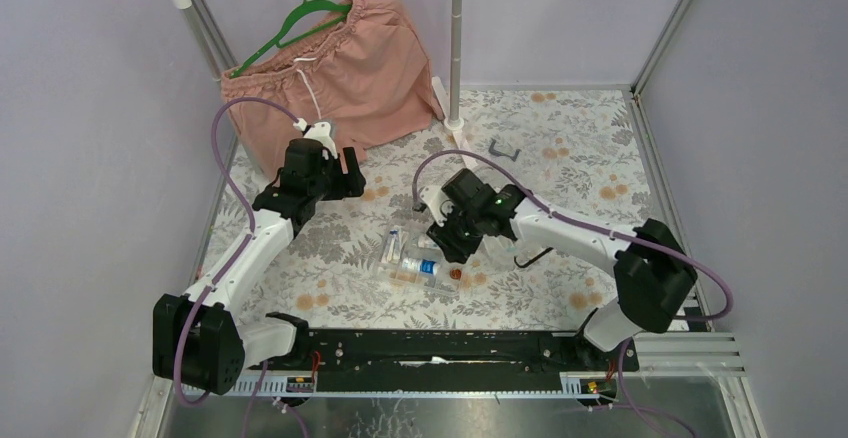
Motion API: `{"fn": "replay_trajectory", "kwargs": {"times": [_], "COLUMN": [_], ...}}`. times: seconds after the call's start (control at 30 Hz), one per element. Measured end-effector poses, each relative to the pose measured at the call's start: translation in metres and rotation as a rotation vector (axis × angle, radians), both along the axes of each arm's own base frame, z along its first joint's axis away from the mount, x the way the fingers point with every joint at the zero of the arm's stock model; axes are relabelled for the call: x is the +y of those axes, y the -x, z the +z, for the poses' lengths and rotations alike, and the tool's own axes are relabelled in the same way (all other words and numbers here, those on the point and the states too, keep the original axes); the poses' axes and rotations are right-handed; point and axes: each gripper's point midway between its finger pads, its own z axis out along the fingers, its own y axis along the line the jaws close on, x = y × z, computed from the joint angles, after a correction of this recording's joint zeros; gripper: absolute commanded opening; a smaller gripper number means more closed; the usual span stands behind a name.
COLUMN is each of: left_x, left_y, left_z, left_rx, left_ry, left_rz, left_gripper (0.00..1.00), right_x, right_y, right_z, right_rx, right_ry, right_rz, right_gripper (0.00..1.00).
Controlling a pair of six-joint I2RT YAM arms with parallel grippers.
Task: Organize the medicine kit
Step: Pick up the medicine box compartment at the center of the board.
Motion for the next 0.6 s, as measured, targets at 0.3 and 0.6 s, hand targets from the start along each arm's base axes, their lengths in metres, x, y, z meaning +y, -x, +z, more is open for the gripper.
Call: {"fn": "replay_trajectory", "kwargs": {"times": [0.3,0.6], "left_x": [0.000,0.000], "left_y": [0.000,0.000], "left_z": [0.000,0.000], "left_rx": [0.000,0.000], "left_ry": [0.000,0.000], "left_rz": [0.000,0.000], "left_gripper": [0.81,0.81], "right_x": [0.012,0.000], "right_y": [0.002,-0.006], "right_z": [-0.037,-0.065], "right_rx": [-0.005,-0.020], "right_ry": [0.073,0.178], "right_rz": [0.067,0.081], "right_gripper": [0.45,0.42]}}
